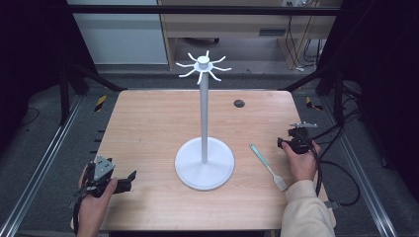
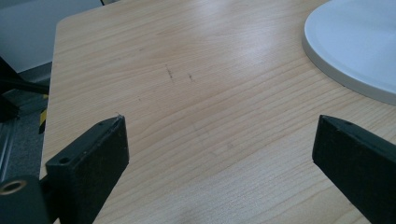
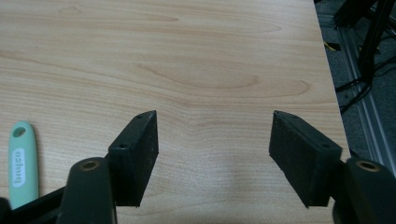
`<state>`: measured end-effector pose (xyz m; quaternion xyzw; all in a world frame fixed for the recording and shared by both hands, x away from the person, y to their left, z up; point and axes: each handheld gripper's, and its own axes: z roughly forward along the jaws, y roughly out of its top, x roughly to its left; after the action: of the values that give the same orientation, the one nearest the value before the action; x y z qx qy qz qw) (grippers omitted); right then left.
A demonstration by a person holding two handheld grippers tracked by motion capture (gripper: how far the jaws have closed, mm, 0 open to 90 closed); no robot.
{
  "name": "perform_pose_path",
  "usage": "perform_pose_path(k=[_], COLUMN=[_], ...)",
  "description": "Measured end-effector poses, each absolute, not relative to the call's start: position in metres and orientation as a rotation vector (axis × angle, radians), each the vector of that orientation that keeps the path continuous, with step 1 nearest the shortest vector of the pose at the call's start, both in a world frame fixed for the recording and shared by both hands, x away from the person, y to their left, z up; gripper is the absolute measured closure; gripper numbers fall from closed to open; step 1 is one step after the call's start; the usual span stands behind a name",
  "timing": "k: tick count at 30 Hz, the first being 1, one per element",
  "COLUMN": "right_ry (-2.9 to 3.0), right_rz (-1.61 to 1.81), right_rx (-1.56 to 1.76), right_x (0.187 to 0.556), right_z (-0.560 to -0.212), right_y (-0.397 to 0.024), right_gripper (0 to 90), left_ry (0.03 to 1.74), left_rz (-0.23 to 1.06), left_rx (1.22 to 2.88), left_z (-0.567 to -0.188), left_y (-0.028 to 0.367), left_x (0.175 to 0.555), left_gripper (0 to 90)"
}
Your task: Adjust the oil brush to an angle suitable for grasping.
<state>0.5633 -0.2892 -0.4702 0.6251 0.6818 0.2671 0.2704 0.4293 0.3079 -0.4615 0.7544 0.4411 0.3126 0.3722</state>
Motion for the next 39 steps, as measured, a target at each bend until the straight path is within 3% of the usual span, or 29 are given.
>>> perform_pose_path(k=[7, 17, 18, 23, 30, 39], right_ry=[1.901, 1.993, 2.029, 2.090, 2.141, 2.247], right_rz=[0.651, 0.648, 0.646, 0.611, 0.614, 0.649], right_rx=[1.617, 1.528, 1.524, 1.506, 1.514, 1.508], right_x=[0.563, 0.561, 0.561, 0.562, 0.561, 0.564], right_z=[-0.471, -0.465, -0.464, -0.463, -0.461, -0.467], right_y=[-0.274, -0.252, -0.247, -0.240, -0.238, -0.230], right_gripper=[43.3, 68.0, 73.8, 82.6, 90.0, 90.0], left_ry=[1.126, 1.122, 1.124, 1.124, 1.121, 1.123], left_rz=[0.806, 0.805, 0.806, 0.809, 0.808, 0.810], left_rx=[1.935, 1.947, 1.944, 1.945, 1.948, 1.945], left_z=[-0.461, -0.461, -0.461, -0.461, -0.461, -0.461], left_y=[0.306, 0.306, 0.306, 0.306, 0.305, 0.306], left_x=[0.429, 0.429, 0.429, 0.429, 0.429, 0.429], left_gripper=[3.3, 3.3, 3.3, 3.4, 3.4, 3.4])
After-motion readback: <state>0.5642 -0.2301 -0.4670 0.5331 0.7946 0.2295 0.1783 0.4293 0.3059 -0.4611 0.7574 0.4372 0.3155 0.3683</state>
